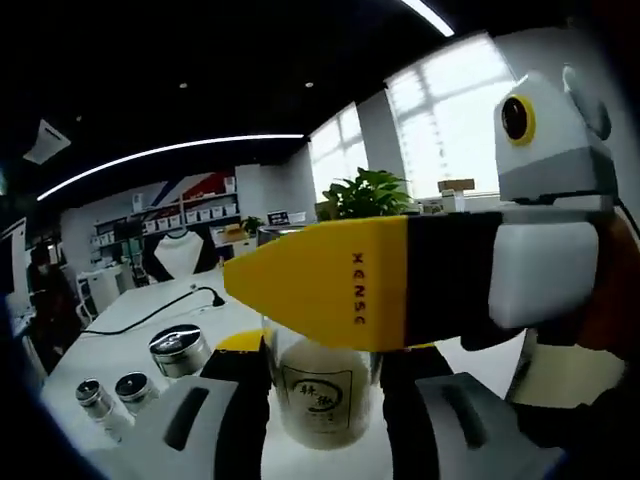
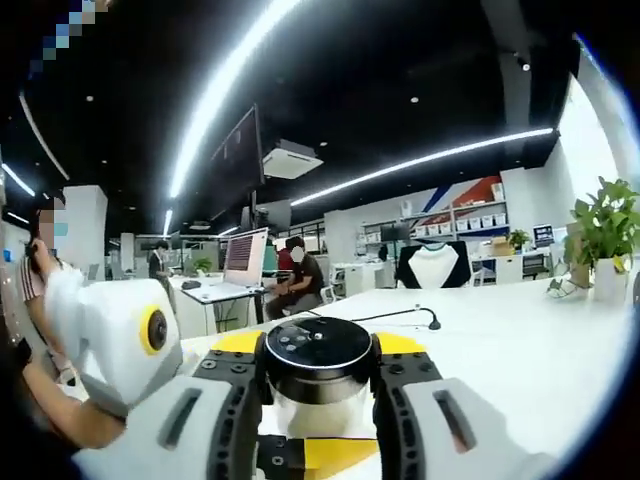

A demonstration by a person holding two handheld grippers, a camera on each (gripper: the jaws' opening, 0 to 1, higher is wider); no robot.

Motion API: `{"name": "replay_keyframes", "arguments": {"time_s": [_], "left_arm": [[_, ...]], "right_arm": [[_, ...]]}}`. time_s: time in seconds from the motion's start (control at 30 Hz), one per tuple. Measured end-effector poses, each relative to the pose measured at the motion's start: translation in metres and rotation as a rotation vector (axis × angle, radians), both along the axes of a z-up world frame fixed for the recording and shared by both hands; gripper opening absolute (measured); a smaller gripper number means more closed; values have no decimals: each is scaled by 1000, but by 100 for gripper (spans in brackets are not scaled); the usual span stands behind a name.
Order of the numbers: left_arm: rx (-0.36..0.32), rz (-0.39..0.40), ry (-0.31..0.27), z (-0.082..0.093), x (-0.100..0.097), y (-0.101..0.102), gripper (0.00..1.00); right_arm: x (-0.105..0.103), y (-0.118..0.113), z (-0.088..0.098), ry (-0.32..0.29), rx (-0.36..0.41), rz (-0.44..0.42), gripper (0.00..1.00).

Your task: Rotate the seasoning bottle until the label or dispensing opening points toward the visible target arrow and the bottle remains upright within the marked orientation range

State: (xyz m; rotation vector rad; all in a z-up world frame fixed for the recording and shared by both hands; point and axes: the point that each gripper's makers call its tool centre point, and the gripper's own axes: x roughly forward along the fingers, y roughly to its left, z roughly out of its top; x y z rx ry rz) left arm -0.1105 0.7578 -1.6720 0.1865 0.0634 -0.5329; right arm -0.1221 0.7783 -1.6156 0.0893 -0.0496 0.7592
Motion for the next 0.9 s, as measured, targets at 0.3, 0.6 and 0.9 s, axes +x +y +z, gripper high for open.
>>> {"name": "replay_keyframes", "arguments": {"time_s": [0.3, 0.6, 0.9], "left_arm": [[0, 5, -17, 1, -1, 8, 44], [-54, -66, 28, -7, 1, 6, 43], [-121, -203, 74, -20, -3, 3, 41]], "right_arm": [[3, 3, 1, 9, 47, 66, 38], [7, 5, -9, 27, -3, 238, 38], [9, 2, -20, 31, -11, 390, 38]]}}
